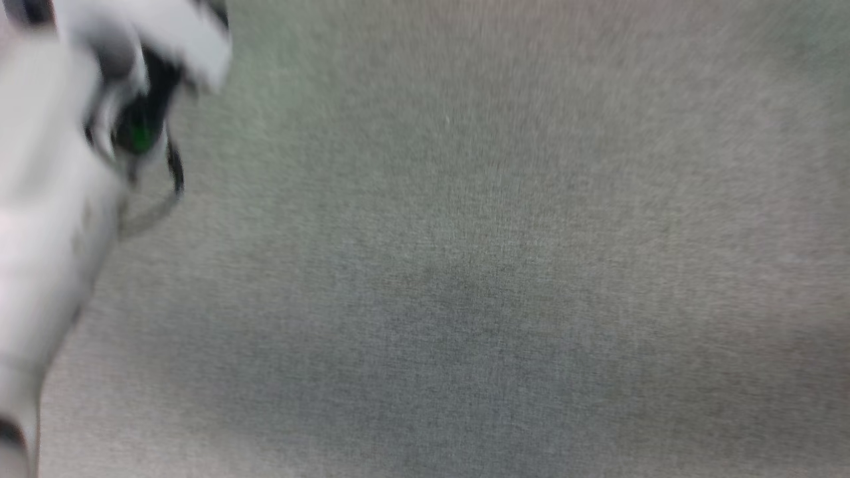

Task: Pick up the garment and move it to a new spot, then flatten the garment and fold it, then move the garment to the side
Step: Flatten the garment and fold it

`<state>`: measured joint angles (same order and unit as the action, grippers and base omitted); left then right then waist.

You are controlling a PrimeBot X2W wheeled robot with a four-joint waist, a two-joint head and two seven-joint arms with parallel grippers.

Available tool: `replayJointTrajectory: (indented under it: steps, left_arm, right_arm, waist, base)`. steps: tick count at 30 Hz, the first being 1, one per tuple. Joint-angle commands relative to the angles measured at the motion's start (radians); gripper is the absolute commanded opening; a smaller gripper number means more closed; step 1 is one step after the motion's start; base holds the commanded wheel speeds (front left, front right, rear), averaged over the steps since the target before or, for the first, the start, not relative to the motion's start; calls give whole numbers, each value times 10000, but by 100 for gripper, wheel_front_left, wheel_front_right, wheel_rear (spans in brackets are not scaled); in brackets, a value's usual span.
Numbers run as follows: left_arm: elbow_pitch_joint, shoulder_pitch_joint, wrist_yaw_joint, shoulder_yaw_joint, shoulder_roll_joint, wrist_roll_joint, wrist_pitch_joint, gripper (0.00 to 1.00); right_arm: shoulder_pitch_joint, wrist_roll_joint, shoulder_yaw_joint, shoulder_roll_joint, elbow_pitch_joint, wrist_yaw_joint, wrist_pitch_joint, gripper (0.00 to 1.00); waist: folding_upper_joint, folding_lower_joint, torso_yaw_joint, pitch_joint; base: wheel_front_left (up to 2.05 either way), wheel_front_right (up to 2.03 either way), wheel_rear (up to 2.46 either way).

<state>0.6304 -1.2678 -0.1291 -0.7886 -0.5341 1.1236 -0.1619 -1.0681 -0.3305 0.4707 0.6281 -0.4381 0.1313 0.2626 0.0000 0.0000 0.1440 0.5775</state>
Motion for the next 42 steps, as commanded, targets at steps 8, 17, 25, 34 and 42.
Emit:
replayJointTrajectory:
  steps: [8,17,25,34,42]
  left_arm:
    - [-2194,3840,668,-670,-1293,412,120,0]
    - [-4982,7363,2653,-927,-2615,849,-442,0]
    - [-6234,9389,3909,-734,-3152,1300,-832,0]
    - [-6969,11153,4763,-208,-3127,1755,-1007,0]
    - [-6869,11555,4830,15,-2795,1595,-1026,0]
  right_arm:
    - [4143,-522,-696,856,1815,-10,-193,0]
    - [8550,219,-2528,637,3151,-10,-250,0]
    - [11507,943,-3910,-98,4097,-10,-300,0]
    - [13680,1102,-4921,-640,4077,-12,-26,0]
    - [13901,1185,-4740,-991,4116,-12,12,0]
  waist:
    - [0,0,-86,-2781]
    - [0,0,-35,-3503]
    - [0,0,59,-3509]
    - [0,0,176,-3174]
    - [0,0,145,-2894]
  base:
    - [0,0,0]
    - [0,0,0]
    - [0,0,0]
    - [0,0,0]
    - [0,0,0]
